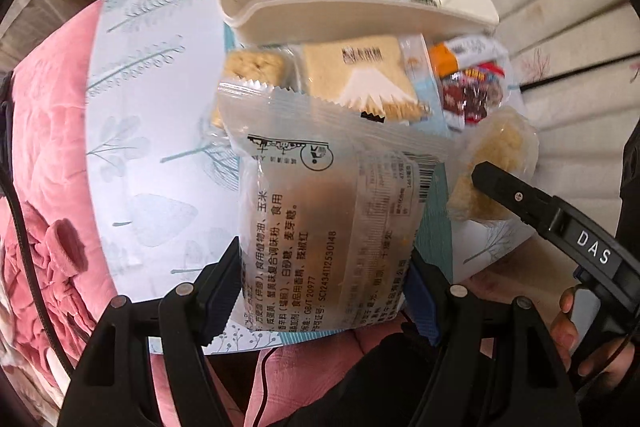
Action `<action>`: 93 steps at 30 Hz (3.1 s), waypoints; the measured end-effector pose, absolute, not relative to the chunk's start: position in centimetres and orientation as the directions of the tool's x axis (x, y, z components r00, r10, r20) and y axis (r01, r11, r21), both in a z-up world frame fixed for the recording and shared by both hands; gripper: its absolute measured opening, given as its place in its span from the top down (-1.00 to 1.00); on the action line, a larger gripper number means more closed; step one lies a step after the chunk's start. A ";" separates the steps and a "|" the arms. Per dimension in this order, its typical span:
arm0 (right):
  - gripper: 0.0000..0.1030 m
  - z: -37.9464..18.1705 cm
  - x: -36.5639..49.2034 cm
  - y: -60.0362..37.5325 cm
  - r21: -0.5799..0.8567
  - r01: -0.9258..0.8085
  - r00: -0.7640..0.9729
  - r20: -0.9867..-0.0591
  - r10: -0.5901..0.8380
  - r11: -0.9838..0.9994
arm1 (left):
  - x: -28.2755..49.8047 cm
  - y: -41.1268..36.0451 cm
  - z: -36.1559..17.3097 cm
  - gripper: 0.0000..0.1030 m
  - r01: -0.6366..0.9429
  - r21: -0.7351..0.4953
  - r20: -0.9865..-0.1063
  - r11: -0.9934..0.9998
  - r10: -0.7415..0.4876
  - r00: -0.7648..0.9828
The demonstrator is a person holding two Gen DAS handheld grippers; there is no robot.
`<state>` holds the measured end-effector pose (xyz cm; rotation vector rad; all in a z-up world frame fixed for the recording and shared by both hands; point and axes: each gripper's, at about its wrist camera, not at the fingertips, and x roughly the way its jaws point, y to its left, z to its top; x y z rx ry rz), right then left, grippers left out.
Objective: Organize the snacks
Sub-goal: 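Lift the cookie bag with the right tool while the left tool carries the bread bag toward the tray, then lower both bags into the white tray and open both tools, then reach the left tool to the clear oat-cluster bag while the right tool approaches the Fuji bread pack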
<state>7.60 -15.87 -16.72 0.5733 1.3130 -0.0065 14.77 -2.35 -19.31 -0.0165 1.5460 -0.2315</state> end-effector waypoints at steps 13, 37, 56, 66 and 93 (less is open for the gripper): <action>-0.11 -9.9 10.9 -15.3 0.342 0.167 0.423 -0.872 0.246 0.925 | 17.4 0.9 -12.5 -0.39 0.087 -0.161 -0.978 0.983 -0.171 0.121; -0.12 -7.0 19.4 -19.3 0.277 0.045 0.595 -0.779 0.197 0.960 | 28.4 0.1 -8.9 -0.42 -0.006 -0.213 -0.921 0.977 -0.199 0.334; -0.30 -10.4 23.7 -21.3 0.287 0.027 0.589 -0.778 0.217 0.958 | 32.5 -0.4 -13.6 -0.72 -0.072 -0.219 -0.911 0.973 -0.178 0.372; -0.57 -10.3 23.0 -22.0 0.302 0.077 0.589 -0.783 0.201 0.950 | 30.9 -0.3 -12.4 -0.72 -0.034 -0.254 -0.899 0.967 -0.223 0.377; -0.57 -10.5 12.3 -18.9 0.451 0.188 0.571 -0.773 0.276 0.873 | 18.9 6.0 -11.1 -0.72 0.065 -0.267 -0.887 0.961 -0.272 0.372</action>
